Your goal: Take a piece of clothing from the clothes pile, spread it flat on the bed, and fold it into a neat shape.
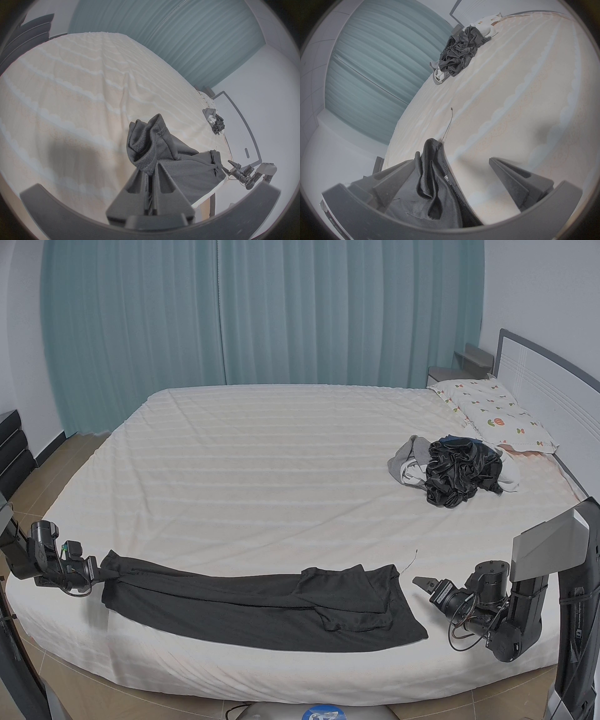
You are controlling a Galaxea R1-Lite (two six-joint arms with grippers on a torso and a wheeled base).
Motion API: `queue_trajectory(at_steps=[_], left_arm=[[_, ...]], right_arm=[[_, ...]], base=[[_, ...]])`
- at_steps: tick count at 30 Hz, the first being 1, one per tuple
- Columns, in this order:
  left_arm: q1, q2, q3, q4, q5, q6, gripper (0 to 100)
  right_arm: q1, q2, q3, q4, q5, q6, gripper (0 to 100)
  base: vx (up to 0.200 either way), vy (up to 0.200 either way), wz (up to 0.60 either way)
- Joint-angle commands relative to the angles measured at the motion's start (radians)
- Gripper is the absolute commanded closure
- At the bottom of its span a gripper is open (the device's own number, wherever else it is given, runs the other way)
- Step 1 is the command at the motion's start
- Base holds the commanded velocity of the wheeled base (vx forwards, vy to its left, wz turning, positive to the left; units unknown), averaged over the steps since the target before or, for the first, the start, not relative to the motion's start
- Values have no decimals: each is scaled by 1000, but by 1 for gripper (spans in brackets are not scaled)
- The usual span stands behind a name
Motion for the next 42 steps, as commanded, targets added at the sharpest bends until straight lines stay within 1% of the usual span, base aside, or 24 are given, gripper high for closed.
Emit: queue_trajectory(at_steps=[1, 4, 6, 8, 9, 10, 11, 15, 16, 17, 18, 20, 21, 22, 23, 26, 31, 34, 35, 38, 42], left_arm=[[-2, 1, -2, -1, 1, 0, 100], [-13, 1, 9, -1, 3, 1, 100], [-47, -8, 15, 2, 15, -3, 100], [-55, -10, 20, 6, 15, -8, 100], [-68, -19, 28, 12, 15, -19, 100], [-99, -58, 35, 32, 21, -49, 100], [-99, -58, 35, 32, 21, -49, 100], [-180, -177, 75, 65, 81, -166, 100], [-180, -177, 75, 65, 81, -166, 100], [-209, -202, 93, 57, 104, -187, 100], [-243, -219, 106, 55, 150, -200, 100], [-243, -219, 106, 55, 150, -200, 100], [-291, -225, 120, 51, 217, -221, 100], [-291, -225, 120, 51, 217, -221, 100], [-318, -217, 123, 43, 234, -241, 100], [-334, -206, 126, 42, 237, -242, 100], [-337, -188, 124, 40, 245, -241, 100], [-335, -170, 127, 14, 269, -232, 100], [-337, -162, 129, 2, 279, -232, 0], [-337, -146, 138, -37, 312, -233, 0], [-337, -137, 147, -70, 319, -233, 0]], right_arm=[[1, -1, 0, -13, 0, -1, 0], [1, -1, 0, -13, 0, -1, 0], [1, -1, 0, -13, 0, -1, 0], [1, -3, 0, -13, 0, -1, 0], [1, -3, 0, -13, 0, -1, 0], [1, -4, 0, -13, 0, -1, 0], [1, -4, 0, -13, 0, -1, 0], [1, -6, -1, -13, 2, 1, 0], [1, -6, -1, -13, 2, 1, 0], [1, -6, 0, -13, 3, 1, 0], [1, -6, 0, -13, 3, 1, 0], [1, -6, 0, -13, 3, 1, 0], [3, -7, 0, -13, 3, 1, 0], [3, -7, 0, -13, 3, 1, 0], [3, -6, 0, -13, 3, 1, 0], [4, -7, 0, -13, 3, 1, 0], [4, -6, 0, -13, 3, 1, 0], [4, -3, 0, -13, 3, 1, 0], [4, -3, 0, -13, 3, 1, 0], [4, -3, 0, -13, 3, 1, 0], [4, -3, 0, -13, 2, 1, 0]], base=[[0, 0, 0], [0, 0, 0], [0, 0, 0], [0, 0, 0], [0, 0, 0], [0, 0, 0], [0, 0, 0], [0, 0, 0], [0, 0, 0], [0, 0, 0], [0, 0, 0], [0, 0, 0], [0, 0, 0], [0, 0, 0], [0, 0, 0], [0, 0, 0], [0, 0, 0], [0, 0, 0], [0, 0, 0], [0, 0, 0], [0, 0, 0]])
